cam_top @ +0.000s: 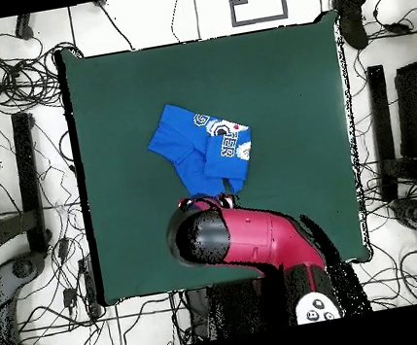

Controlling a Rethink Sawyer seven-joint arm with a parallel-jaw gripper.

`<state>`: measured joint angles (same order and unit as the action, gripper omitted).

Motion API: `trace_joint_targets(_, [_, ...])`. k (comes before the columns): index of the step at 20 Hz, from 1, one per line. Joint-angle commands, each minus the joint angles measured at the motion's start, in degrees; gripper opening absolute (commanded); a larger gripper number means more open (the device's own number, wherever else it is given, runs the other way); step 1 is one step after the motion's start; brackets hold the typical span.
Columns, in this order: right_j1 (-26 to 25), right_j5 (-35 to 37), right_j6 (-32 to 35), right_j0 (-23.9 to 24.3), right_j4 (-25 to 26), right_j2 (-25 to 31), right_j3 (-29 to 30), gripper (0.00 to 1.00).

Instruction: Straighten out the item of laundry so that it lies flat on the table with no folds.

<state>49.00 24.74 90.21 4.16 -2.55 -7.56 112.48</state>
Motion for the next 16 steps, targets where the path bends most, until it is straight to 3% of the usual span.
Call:
trace_joint_targets(1, [-1.7, 2.0, 17.6, -2.0, -5.3, -0.9, -0.3, 1.0])
trace_joint_targets(16, [-3.1, -2.5, 15.6, -3.5, -8.2, -0.6, 1.9, 1.0])
